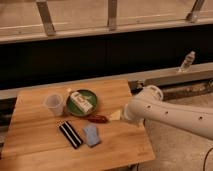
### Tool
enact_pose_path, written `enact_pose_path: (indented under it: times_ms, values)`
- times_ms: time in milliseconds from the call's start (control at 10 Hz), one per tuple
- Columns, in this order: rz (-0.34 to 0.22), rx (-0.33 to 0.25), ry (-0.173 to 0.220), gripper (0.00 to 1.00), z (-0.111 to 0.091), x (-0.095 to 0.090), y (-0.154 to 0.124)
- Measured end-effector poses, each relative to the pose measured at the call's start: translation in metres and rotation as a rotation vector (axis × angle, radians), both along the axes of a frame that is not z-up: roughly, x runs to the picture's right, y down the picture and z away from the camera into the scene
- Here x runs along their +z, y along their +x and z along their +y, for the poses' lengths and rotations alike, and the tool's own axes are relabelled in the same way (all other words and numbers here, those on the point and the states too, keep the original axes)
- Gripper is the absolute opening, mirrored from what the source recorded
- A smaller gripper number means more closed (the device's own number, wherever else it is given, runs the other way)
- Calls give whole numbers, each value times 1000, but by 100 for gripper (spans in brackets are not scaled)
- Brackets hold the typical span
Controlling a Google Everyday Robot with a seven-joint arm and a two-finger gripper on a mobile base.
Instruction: Wipe the white sponge on the table
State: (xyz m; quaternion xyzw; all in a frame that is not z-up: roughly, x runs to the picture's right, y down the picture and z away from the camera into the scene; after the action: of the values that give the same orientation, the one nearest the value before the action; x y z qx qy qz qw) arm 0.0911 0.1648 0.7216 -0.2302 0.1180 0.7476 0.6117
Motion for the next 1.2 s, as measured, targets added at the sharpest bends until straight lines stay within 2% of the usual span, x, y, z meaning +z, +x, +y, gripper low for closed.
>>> enact_pose_path:
  times_ms: [1000,1200]
  values:
    - [0,-1,0,80,-1,0,0]
    - [-7,-15,-9,80,-7,3,2]
